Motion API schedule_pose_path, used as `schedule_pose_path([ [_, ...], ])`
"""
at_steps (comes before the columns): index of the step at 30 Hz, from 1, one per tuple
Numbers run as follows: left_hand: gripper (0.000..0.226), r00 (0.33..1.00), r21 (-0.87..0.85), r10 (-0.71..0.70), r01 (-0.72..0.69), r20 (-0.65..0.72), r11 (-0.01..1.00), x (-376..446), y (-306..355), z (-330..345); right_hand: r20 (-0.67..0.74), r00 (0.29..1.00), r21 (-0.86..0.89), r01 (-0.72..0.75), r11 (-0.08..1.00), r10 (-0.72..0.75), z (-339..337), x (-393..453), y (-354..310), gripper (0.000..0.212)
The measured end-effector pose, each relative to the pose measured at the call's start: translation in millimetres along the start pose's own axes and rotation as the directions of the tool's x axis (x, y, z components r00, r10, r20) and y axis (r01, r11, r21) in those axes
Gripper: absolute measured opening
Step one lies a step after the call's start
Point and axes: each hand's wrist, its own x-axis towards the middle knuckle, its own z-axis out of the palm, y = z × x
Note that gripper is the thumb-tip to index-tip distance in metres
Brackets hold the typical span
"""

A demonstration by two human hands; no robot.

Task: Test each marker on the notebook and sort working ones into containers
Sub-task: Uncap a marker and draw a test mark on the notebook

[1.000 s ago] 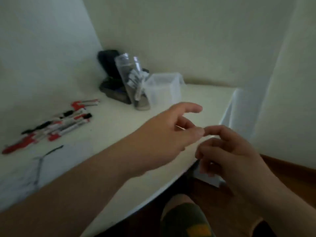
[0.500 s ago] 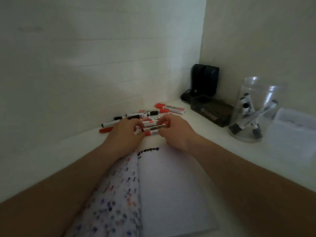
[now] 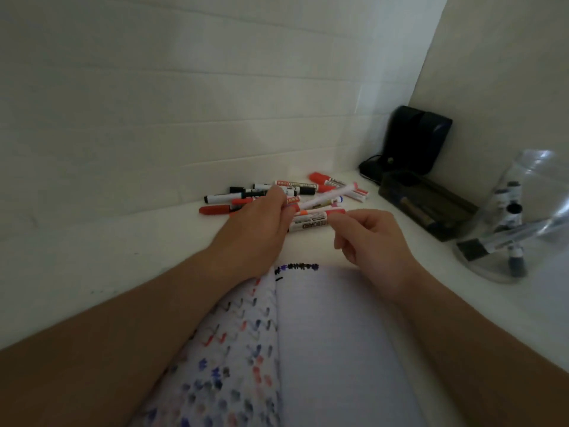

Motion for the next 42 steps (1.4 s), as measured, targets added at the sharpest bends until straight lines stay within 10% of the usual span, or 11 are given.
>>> schedule_pose_path([
  [6,0.017,0.951,-0.045,0.309,-0.309,-0.011,0.95,-10.1,9.9,-3.8,0.054,0.99,0.485,-0.14,0.863,0.13,6.0,-7.6,-16.7,0.013],
  [11,0.024,0.902,0.033,0.431,-0.43,-0.019,0.902,-9.8,16.8,1.6,0.048,0.993,0.533,-0.115,0.838,0.106,13.9,-9.5,-14.2,0.013],
  [35,0.007,0.952,-0.33,0.276,-0.221,0.129,0.918,-12.5,30.9,-13.8,0.095,0.993,0.574,-0.116,0.811,0.075,15.4,-10.1,-18.1,0.034],
  [42,0.062,0.958,-0.1,0.075,-0.049,0.275,0.994,-12.8,20.6,-14.0,0.075,0.992,0.502,-0.128,0.855,0.105,-5.0,-6.3,-20.0,0.024],
])
